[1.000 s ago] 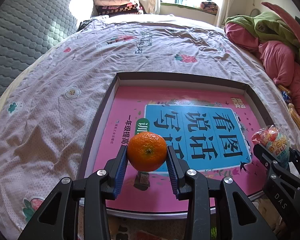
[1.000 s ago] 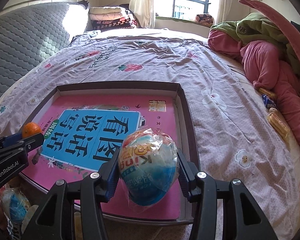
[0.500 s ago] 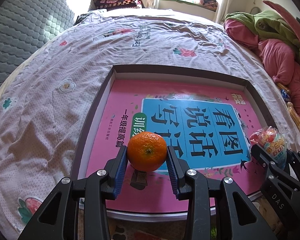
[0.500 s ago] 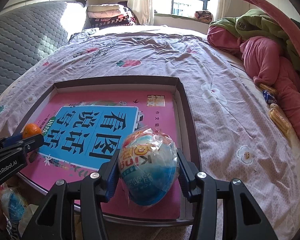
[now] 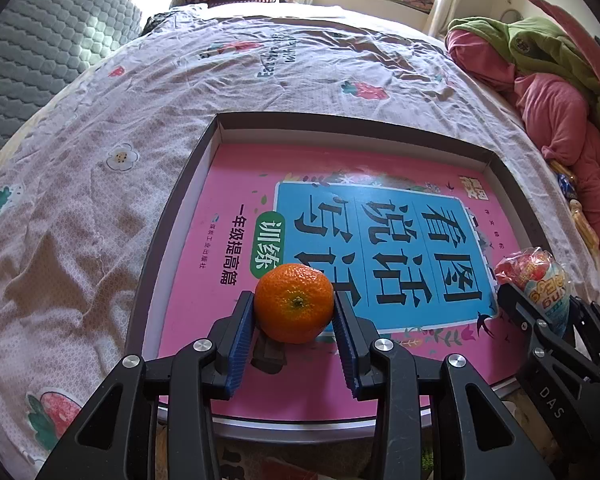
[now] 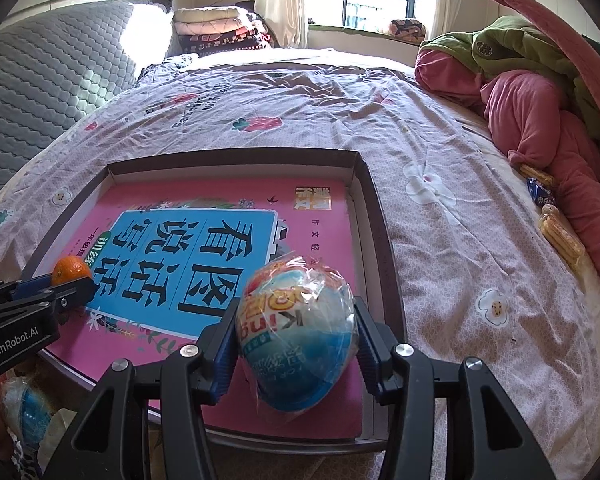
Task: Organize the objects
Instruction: 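Lower the orange onto the book with the left tool while the right tool releases the egg toy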
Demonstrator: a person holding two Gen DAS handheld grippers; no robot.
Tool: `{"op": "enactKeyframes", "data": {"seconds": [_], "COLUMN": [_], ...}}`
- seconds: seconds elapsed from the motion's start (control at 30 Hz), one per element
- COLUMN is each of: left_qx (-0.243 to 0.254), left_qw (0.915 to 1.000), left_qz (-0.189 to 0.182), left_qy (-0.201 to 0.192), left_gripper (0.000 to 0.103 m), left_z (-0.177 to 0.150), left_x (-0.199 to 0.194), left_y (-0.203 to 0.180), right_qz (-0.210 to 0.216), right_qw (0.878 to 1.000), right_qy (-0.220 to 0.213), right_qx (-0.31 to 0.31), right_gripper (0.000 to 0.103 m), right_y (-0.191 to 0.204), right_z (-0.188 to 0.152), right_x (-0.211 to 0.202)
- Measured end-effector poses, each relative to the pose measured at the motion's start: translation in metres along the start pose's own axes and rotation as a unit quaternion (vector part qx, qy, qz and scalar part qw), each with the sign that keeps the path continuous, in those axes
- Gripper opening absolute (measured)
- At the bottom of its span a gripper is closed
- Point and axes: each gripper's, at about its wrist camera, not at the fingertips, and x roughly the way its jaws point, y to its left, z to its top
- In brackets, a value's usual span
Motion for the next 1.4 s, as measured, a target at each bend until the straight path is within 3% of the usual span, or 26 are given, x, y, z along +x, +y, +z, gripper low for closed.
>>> {"op": "enactKeyframes", "data": {"seconds": [0.63, 1.4], "left_qx": [-0.002, 0.007], "left_qw": [0.9999, 0.9993], "left_qz": [-0.012, -0.015], "left_qy": [-0.008, -0.032], "left_gripper": [0.042, 0.05], "left_z": [0.0, -0.009], "left_x": [-0.012, -0.036], "left_y": [0.001, 0.004], "right_qz": [0.003, 0.02], "right_qw": [1.0, 1.0], "right_qy": [0.003, 0.005], "right_qx": [0.001, -0.003], "right_gripper": [0.052, 0.062], "right_y": [0.001, 0.0], "right_z": [-0.001, -0.002], "right_x": [0.0, -0.011]}}
